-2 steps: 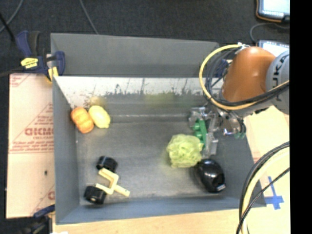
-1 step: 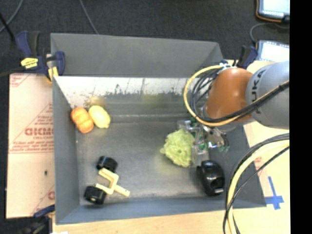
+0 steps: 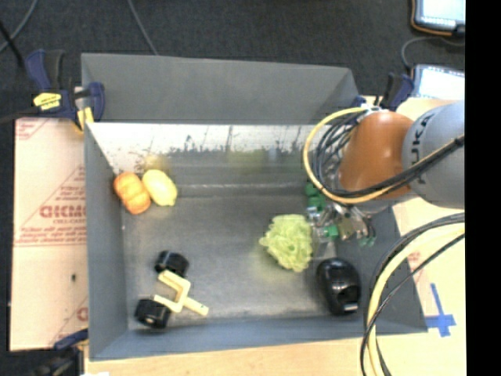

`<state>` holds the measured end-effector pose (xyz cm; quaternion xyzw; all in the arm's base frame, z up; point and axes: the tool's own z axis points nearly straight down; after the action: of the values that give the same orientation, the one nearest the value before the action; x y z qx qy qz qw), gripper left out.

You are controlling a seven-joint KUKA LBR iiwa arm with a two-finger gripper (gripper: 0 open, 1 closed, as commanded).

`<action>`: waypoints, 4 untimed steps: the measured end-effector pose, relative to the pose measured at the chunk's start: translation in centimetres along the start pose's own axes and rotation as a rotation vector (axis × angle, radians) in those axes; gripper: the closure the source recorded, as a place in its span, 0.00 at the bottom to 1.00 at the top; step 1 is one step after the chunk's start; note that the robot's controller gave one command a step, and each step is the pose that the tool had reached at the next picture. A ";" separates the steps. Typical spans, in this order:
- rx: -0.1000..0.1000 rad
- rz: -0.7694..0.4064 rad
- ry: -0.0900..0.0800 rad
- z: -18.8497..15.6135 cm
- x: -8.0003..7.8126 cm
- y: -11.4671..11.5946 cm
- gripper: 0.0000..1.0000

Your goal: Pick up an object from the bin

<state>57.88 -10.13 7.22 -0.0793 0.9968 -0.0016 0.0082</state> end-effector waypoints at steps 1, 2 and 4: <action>0.000 -0.001 0.000 0.0 0.0 0.0 1.00; 0.000 -0.001 0.002 -0.3 0.1 0.0 1.00; -0.001 -0.001 0.008 -4.4 0.2 0.0 1.00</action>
Offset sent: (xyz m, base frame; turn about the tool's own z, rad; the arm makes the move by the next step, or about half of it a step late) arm 0.0001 0.0000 0.0468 0.0000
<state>57.63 -10.13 11.59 -0.0797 0.9968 -0.0013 0.0042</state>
